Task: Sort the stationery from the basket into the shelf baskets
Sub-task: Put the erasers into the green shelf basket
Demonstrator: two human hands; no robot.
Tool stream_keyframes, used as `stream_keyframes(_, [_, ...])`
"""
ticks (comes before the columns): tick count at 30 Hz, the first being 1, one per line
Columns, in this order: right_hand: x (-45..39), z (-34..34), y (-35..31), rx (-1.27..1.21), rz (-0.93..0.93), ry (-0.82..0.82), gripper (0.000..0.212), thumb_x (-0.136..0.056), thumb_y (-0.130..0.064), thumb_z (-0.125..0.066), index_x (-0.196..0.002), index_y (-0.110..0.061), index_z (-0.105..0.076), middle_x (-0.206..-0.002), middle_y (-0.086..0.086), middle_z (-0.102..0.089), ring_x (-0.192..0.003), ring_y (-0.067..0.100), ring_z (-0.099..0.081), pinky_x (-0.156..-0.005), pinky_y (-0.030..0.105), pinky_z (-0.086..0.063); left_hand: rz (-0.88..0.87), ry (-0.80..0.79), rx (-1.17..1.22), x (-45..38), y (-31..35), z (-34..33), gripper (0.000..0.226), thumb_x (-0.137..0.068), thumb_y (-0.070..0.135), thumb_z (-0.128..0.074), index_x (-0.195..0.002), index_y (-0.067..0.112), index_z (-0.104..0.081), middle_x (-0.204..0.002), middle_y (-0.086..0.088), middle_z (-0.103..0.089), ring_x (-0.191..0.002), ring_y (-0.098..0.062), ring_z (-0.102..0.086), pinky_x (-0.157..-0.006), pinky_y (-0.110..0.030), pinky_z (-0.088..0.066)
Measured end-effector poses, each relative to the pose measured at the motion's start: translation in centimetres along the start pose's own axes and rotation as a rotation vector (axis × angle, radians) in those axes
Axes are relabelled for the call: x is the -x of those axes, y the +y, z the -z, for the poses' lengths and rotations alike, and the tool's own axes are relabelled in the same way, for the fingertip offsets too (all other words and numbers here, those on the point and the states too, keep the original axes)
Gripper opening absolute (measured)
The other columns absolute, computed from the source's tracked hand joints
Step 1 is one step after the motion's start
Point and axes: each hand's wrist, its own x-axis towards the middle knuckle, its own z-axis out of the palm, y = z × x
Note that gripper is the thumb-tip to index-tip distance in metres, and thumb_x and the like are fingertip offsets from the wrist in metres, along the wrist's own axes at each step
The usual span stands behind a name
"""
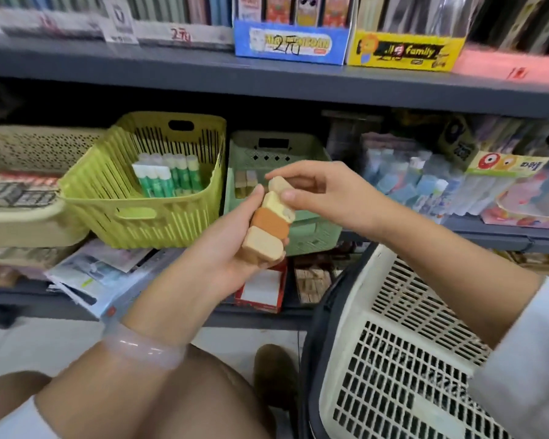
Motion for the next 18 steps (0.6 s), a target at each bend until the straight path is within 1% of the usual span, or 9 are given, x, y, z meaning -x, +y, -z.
stream_keyframes(3, [-1.9, 0.3, 0.3, -0.088, -0.03, 0.043, 0.018, -0.089, -0.008, -0.057, -0.106, -0.008, -0.063, -0.088, 0.001, -0.068, -0.079, 0.001, -0.064, -0.077, 0.018, -0.054, 0.026, -0.005, -0.009, -0.9, 1.2, 0.8, 0.033, -0.084, 0.044, -0.057, -0.093, 0.013, -0.067, -0.068, -0.008, -0.068, -0.047, -0.016, -0.06, -0.042, -0.024, -0.048])
stream_keyframes(6, [-3.9, 0.3, 1.2, -0.126, -0.113, 0.142, 0.011, -0.088, -0.017, -0.06, -0.093, -0.009, -0.066, -0.073, 0.001, -0.067, -0.067, 0.003, -0.063, -0.069, 0.019, -0.056, 0.052, -0.017, 0.03, -1.6, 1.7, 1.6, 0.035, -0.083, 0.042, -0.058, -0.093, 0.01, -0.066, -0.067, -0.01, -0.068, -0.046, -0.017, -0.06, -0.041, -0.024, -0.048])
stream_keyframes(9, [-7.1, 0.8, 3.4, -0.141, -0.288, 0.331, 0.012, -0.087, -0.017, -0.062, -0.08, -0.008, -0.064, -0.081, 0.008, -0.064, -0.066, 0.009, -0.063, -0.061, 0.018, -0.056, 0.055, -0.025, 0.056, -2.0, 2.0, 2.3, 0.035, -0.083, 0.042, -0.058, -0.09, 0.008, -0.065, -0.067, -0.012, -0.067, -0.046, -0.018, -0.06, -0.043, -0.024, -0.048])
stream_keyframes(12, [-11.0, 1.3, 6.0, 0.001, -0.55, 0.446, 0.011, -0.085, -0.012, -0.063, -0.078, -0.004, -0.059, -0.084, 0.012, -0.063, -0.066, 0.02, -0.064, -0.075, 0.032, -0.058, 0.057, -0.011, 0.12, -2.3, 2.2, 3.3, 0.038, -0.088, 0.042, -0.052, -0.095, 0.007, -0.064, -0.068, -0.013, -0.067, -0.046, -0.018, -0.059, -0.043, -0.024, -0.048])
stream_keyframes(13, [-12.4, 1.2, 6.8, 0.067, -0.624, 0.444, 0.011, -0.084, -0.011, -0.063, -0.076, -0.005, -0.058, -0.078, 0.012, -0.064, -0.065, 0.023, -0.063, -0.074, 0.035, -0.057, 0.055, -0.008, 0.144, -2.4, 2.3, 3.6, 0.037, -0.09, 0.041, -0.05, -0.095, 0.007, -0.064, -0.067, -0.013, -0.068, -0.045, -0.018, -0.059, -0.043, -0.023, -0.048])
stream_keyframes(14, [-13.6, 1.0, 7.2, 0.142, -0.683, 0.433, 0.013, -0.082, -0.01, -0.063, -0.073, -0.007, -0.055, -0.066, 0.01, -0.063, -0.062, 0.024, -0.061, -0.07, 0.035, -0.057, 0.054, -0.011, 0.165, -2.4, 2.3, 3.9, 0.037, -0.091, 0.039, -0.048, -0.093, 0.007, -0.064, -0.067, -0.013, -0.068, -0.045, -0.019, -0.059, -0.042, -0.022, -0.048])
stream_keyframes(16, [-15.4, 0.4, 7.9, 0.321, -0.767, 0.389, 0.023, -0.078, -0.011, -0.064, -0.063, -0.012, -0.046, -0.031, 0.0, -0.048, -0.052, 0.02, -0.051, -0.054, 0.027, -0.05, 0.057, -0.022, 0.185, -2.5, 2.2, 4.5, 0.036, -0.091, 0.038, -0.047, -0.09, 0.007, -0.065, -0.068, -0.014, -0.069, -0.045, -0.019, -0.058, -0.041, -0.022, -0.048])
stream_keyframes(17, [-16.1, 0.1, 8.2, 0.392, -0.79, 0.373, 0.025, -0.077, -0.011, -0.064, -0.061, -0.013, -0.044, -0.022, -0.003, -0.038, -0.051, 0.018, -0.047, -0.054, 0.023, -0.047, 0.059, -0.026, 0.183, -2.5, 2.2, 4.7, 0.037, -0.091, 0.038, -0.047, -0.088, 0.006, -0.065, -0.069, -0.014, -0.069, -0.045, -0.019, -0.058, -0.04, -0.023, -0.047])
stream_keyframes(18, [-16.5, -0.2, 8.4, 0.416, -0.796, 0.371, 0.023, -0.077, -0.01, -0.062, -0.063, -0.013, -0.045, -0.02, -0.004, -0.036, -0.054, 0.017, -0.048, -0.059, 0.023, -0.048, 0.061, -0.029, 0.179, -2.5, 2.1, 4.9, 0.038, -0.091, 0.038, -0.047, -0.087, 0.006, -0.066, -0.07, -0.015, -0.069, -0.045, -0.019, -0.058, -0.039, -0.023, -0.047])
